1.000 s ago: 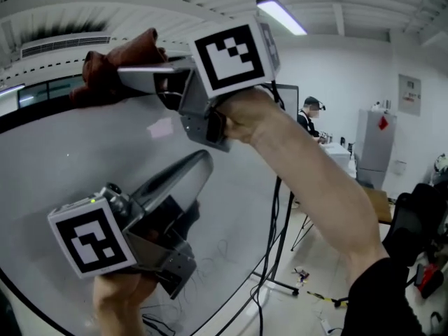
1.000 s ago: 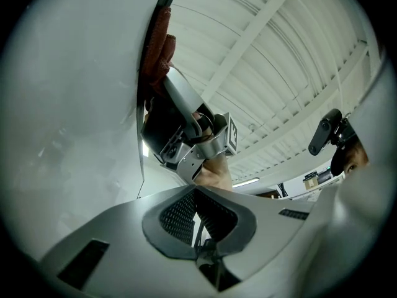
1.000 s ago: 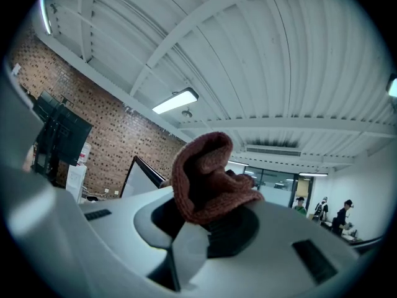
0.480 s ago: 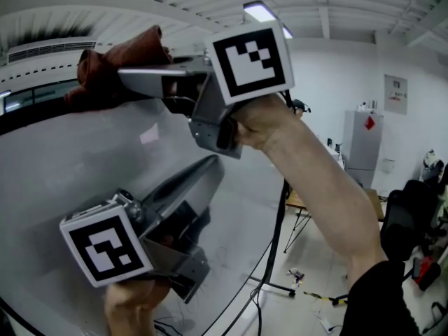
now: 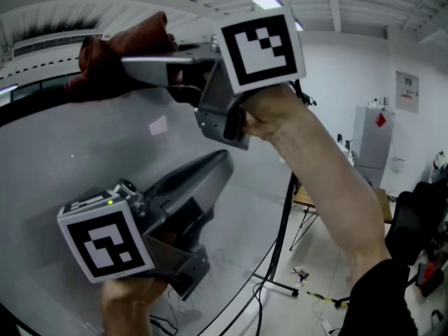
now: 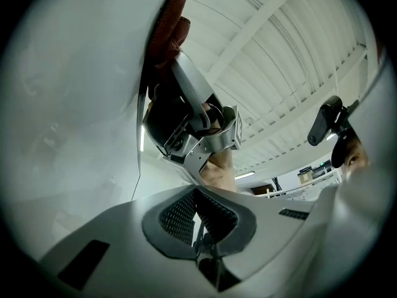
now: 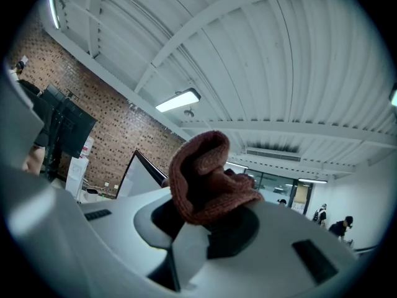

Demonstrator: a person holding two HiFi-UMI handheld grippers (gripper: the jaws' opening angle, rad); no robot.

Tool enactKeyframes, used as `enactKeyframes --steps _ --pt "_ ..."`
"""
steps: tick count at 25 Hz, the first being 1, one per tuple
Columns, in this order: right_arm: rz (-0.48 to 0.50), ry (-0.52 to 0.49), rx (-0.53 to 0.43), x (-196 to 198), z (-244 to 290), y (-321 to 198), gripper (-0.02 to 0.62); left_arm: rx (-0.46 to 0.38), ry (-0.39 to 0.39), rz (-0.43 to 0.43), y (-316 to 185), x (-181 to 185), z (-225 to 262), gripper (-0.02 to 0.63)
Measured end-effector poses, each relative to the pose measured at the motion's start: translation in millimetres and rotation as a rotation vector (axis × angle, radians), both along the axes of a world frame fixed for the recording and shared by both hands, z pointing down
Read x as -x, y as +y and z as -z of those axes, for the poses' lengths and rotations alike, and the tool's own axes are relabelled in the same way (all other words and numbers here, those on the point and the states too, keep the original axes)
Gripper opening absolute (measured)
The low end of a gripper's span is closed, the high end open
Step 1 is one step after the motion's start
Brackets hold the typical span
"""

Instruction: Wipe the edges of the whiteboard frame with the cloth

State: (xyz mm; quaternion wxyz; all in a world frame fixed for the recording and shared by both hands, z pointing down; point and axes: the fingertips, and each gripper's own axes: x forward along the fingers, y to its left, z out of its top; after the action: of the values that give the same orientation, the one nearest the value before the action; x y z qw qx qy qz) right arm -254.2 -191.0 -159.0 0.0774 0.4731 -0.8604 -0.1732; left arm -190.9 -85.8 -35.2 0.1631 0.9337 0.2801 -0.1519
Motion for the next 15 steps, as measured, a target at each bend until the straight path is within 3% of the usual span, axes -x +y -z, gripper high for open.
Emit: enactKeyframes --steps 3,8,15 --pt "0.006 -0.011 0.007 -12.4 -2.4 1.4 0.078 0.024 -0.012 0.007 -0.2 -8.7 -1.4 -0.003" --pt "0.013 -0.019 0.005 -30.8 -1.1 -13.9 0.078 -0.021 -0.009 0.058 -24.2 -24.1 2.4 -0.003" --pt "0.035 -0.007 0.007 -38.1 -3.9 -23.4 0.077 0.010 -0.034 0.066 -40.1 -45.8 -7.3 -0.003"
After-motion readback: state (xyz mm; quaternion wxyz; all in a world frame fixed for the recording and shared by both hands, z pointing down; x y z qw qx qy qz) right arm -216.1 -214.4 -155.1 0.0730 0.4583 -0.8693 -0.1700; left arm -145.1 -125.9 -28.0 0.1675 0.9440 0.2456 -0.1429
